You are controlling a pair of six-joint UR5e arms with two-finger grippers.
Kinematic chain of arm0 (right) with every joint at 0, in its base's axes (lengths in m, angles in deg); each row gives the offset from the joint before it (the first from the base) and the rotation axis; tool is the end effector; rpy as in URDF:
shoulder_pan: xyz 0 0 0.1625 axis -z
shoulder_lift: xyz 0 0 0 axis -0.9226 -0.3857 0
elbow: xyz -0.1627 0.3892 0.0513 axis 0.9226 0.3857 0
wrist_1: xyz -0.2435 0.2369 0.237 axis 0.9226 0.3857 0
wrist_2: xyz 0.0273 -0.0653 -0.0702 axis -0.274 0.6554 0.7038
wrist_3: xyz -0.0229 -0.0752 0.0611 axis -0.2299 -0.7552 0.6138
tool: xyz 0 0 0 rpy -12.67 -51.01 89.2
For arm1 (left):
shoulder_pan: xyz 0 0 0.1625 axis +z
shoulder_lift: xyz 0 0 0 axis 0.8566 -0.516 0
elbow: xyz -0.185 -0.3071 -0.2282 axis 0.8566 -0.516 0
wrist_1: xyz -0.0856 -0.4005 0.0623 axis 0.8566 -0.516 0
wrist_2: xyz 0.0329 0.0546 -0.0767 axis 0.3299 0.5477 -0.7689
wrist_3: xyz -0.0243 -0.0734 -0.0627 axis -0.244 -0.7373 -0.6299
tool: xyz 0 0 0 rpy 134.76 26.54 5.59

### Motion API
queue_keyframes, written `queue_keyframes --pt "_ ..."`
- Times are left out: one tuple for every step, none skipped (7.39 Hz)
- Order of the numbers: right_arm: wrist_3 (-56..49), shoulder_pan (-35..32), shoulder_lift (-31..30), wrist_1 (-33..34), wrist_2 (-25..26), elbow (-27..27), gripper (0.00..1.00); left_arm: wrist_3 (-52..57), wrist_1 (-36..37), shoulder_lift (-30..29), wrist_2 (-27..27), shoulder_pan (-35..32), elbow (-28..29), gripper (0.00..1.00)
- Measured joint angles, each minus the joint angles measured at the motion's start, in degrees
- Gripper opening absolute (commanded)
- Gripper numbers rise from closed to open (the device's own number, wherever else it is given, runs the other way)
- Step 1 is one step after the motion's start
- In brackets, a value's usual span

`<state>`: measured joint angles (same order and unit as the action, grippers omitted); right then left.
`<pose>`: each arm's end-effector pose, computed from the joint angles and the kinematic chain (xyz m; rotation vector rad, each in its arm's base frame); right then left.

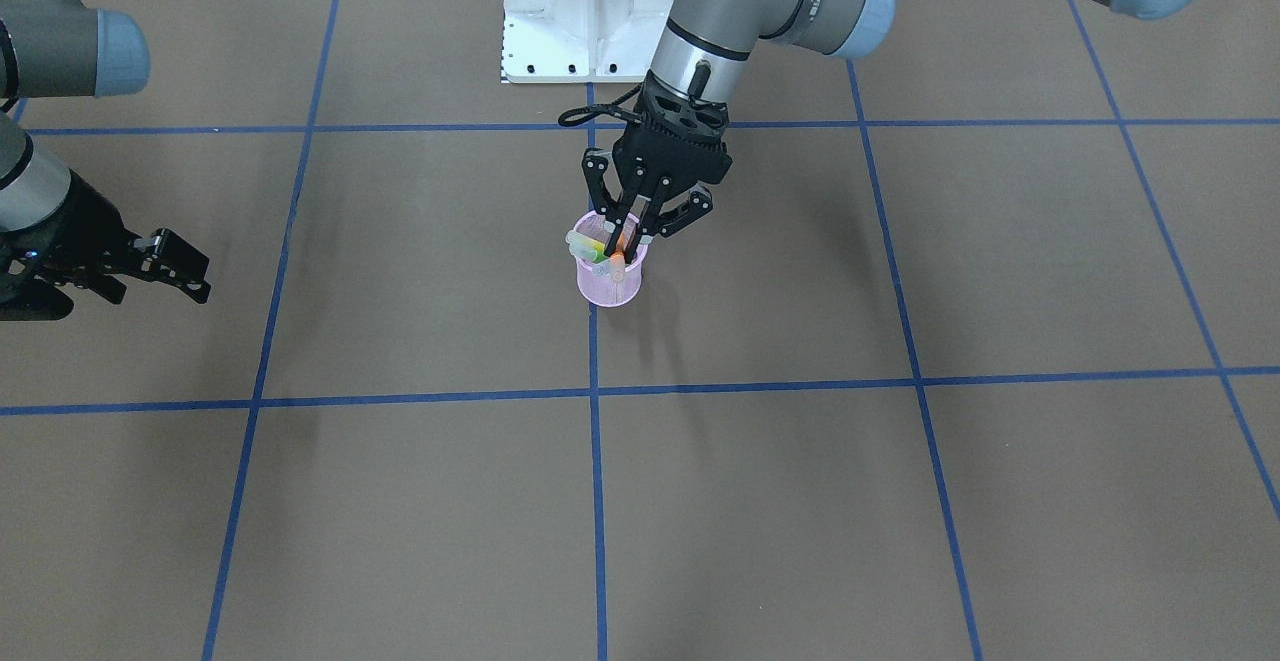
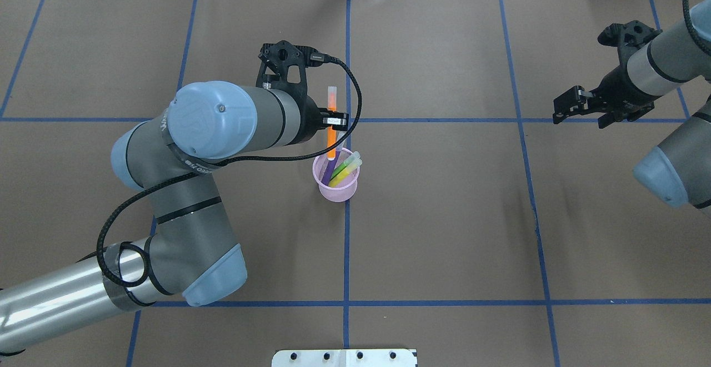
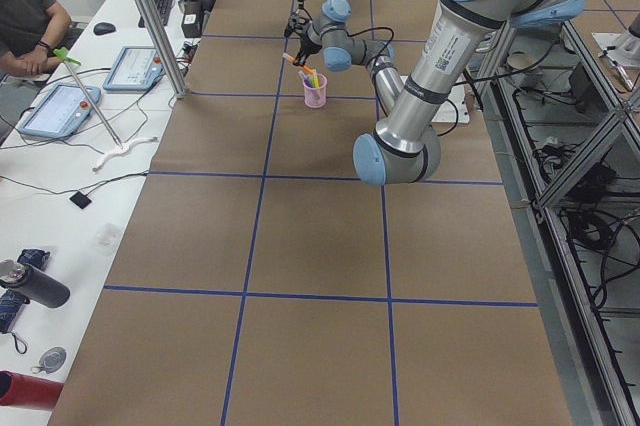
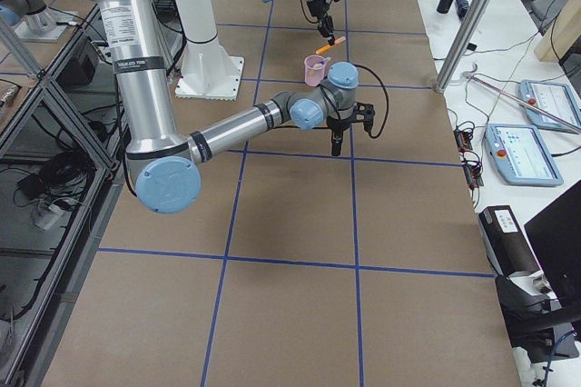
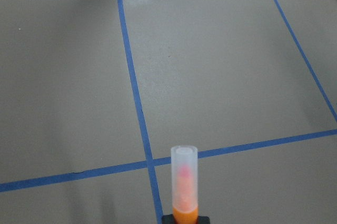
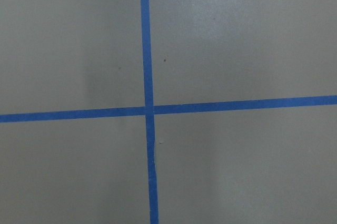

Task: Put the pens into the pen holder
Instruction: 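Lift the orange marker, lower it into the cup and open the left gripper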

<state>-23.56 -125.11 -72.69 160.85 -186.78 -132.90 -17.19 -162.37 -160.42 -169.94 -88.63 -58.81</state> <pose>-0.2389 -0.5169 0.4359 0.0310 -0.8535 0.0894 0.4963 -0.4369 0.1407 0.6226 1.0887 -0.0038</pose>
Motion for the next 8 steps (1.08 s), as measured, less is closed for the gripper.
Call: queue_keyframes --pt "0.0 0.0 0.0 0.0 0.0 0.0 0.98 2.1 -1.2 0.4 2.0 1.6 -0.1 0.0" --pt "0.0 0.0 0.1 -0.1 0.0 -0.1 0.98 3.6 -1.9 0.5 4.1 3.2 0.0 0.0" --pt "0.0 0.0 0.1 -0.1 -0.1 -0.1 0.98 4.4 -2.2 0.6 5.3 4.4 0.0 0.0" --pt "0.0 0.0 0.1 -0.1 -0.1 -0.2 0.98 5.4 -2.3 0.7 5.7 4.9 0.0 0.0" --pt "0.0 0.0 0.1 -0.1 -0.1 -0.3 0.98 6.6 -2.4 0.8 5.8 5.0 0.0 0.0" --pt "0.1 0.0 0.0 -0.1 -0.2 -0.3 0.98 7.1 -2.4 0.8 5.9 5.0 0.0 0.0" --pt "0.1 0.0 0.0 -0.1 -0.2 -0.5 0.98 7.4 -2.4 0.8 5.9 5.0 0.0 0.0" --pt "0.1 0.0 0.0 -0.1 -0.3 -0.5 0.98 7.6 -2.4 0.9 5.9 5.0 0.0 0.51"
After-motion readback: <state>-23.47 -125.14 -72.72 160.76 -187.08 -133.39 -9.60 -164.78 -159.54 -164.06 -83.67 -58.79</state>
